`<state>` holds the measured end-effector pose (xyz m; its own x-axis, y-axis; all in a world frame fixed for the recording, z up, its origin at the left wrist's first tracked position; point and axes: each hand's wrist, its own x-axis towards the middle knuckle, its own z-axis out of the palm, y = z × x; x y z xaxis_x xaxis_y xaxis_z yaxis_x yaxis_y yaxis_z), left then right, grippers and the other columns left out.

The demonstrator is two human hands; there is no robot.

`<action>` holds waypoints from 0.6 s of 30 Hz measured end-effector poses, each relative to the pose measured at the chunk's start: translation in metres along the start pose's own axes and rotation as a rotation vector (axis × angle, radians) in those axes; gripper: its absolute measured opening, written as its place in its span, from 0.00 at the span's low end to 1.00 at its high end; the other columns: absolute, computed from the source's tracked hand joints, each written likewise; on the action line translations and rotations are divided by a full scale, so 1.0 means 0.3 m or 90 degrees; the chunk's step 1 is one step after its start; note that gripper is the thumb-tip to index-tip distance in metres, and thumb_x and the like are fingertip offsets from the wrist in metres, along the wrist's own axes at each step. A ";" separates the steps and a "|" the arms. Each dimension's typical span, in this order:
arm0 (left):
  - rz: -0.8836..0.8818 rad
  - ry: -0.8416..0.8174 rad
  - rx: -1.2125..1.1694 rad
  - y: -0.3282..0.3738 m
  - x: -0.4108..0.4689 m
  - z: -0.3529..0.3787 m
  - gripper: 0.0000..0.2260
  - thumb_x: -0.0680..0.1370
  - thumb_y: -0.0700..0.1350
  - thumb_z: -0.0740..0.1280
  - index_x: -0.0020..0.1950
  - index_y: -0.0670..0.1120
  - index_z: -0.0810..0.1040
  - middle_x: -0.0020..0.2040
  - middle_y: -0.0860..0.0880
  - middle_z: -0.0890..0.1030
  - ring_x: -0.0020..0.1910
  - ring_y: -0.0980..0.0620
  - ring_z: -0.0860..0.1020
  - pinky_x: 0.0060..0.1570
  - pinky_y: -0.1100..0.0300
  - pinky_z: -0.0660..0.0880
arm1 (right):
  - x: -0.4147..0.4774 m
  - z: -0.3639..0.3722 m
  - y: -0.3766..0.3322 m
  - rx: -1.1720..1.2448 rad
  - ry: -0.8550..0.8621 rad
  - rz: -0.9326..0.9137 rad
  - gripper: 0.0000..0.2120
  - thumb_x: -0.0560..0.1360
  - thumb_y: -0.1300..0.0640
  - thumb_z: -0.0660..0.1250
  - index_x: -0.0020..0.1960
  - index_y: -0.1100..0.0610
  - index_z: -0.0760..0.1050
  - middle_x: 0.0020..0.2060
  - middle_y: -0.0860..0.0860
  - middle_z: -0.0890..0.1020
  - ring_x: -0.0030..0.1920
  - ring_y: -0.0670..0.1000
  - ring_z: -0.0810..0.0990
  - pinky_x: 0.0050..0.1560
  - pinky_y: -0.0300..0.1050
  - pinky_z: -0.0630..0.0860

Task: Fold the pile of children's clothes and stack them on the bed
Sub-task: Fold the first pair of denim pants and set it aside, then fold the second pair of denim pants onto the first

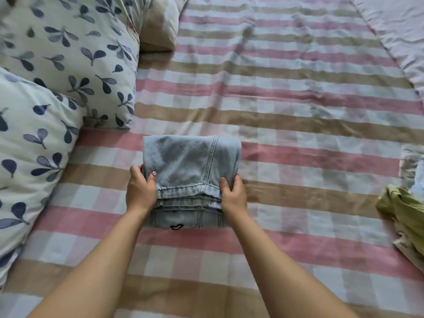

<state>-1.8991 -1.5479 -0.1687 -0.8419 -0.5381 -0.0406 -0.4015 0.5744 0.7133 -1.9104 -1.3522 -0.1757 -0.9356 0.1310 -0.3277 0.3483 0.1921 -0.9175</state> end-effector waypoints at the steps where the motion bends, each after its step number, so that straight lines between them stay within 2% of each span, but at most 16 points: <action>1: -0.003 0.010 0.005 -0.022 0.037 -0.004 0.12 0.79 0.40 0.61 0.59 0.35 0.66 0.58 0.35 0.75 0.55 0.36 0.74 0.44 0.54 0.66 | 0.023 0.039 -0.004 -0.002 -0.013 0.005 0.11 0.79 0.58 0.59 0.59 0.62 0.71 0.51 0.52 0.77 0.54 0.52 0.76 0.50 0.37 0.69; 3: -0.008 0.026 0.016 -0.064 0.098 -0.009 0.12 0.78 0.40 0.62 0.59 0.36 0.67 0.57 0.34 0.76 0.54 0.35 0.74 0.45 0.51 0.68 | 0.059 0.102 0.002 0.004 -0.030 0.012 0.11 0.79 0.59 0.59 0.59 0.63 0.71 0.51 0.53 0.78 0.53 0.52 0.76 0.47 0.34 0.67; 7: -0.012 0.013 0.042 -0.130 0.163 0.017 0.13 0.77 0.40 0.63 0.60 0.38 0.69 0.56 0.35 0.78 0.54 0.36 0.75 0.46 0.52 0.68 | 0.102 0.169 0.047 -0.049 0.001 0.068 0.09 0.79 0.59 0.59 0.55 0.64 0.71 0.53 0.58 0.80 0.54 0.57 0.77 0.48 0.42 0.67; 10: -0.034 -0.007 0.063 -0.151 0.163 0.043 0.13 0.78 0.41 0.62 0.61 0.39 0.68 0.57 0.35 0.77 0.54 0.35 0.75 0.48 0.49 0.69 | 0.112 0.176 0.064 -0.075 0.017 0.091 0.09 0.79 0.57 0.59 0.53 0.62 0.71 0.52 0.58 0.80 0.53 0.57 0.77 0.45 0.41 0.65; 13: -0.050 -0.012 0.140 -0.148 0.148 0.047 0.15 0.78 0.42 0.61 0.62 0.38 0.67 0.60 0.33 0.73 0.58 0.34 0.71 0.53 0.45 0.68 | 0.108 0.169 0.059 -0.090 0.019 0.118 0.11 0.79 0.55 0.60 0.55 0.62 0.72 0.54 0.58 0.79 0.55 0.57 0.76 0.43 0.40 0.63; 15: -0.051 0.031 0.186 -0.120 0.110 0.036 0.20 0.77 0.42 0.64 0.66 0.38 0.66 0.65 0.34 0.69 0.63 0.35 0.66 0.59 0.43 0.64 | 0.086 0.145 0.052 -0.080 0.022 0.148 0.14 0.78 0.54 0.61 0.59 0.62 0.72 0.56 0.57 0.79 0.56 0.56 0.76 0.46 0.39 0.65; 18: 0.069 0.078 0.133 -0.043 -0.016 0.020 0.21 0.74 0.38 0.67 0.66 0.36 0.68 0.63 0.34 0.70 0.62 0.35 0.67 0.61 0.46 0.62 | -0.002 0.066 0.062 -0.037 0.027 0.158 0.12 0.77 0.57 0.63 0.59 0.61 0.73 0.54 0.56 0.79 0.51 0.50 0.76 0.53 0.41 0.69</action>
<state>-1.8921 -1.5491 -0.1819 -0.8393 -0.5300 0.1216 -0.3880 0.7403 0.5490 -1.9045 -1.3680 -0.1970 -0.8182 0.2215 -0.5305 0.5709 0.2042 -0.7952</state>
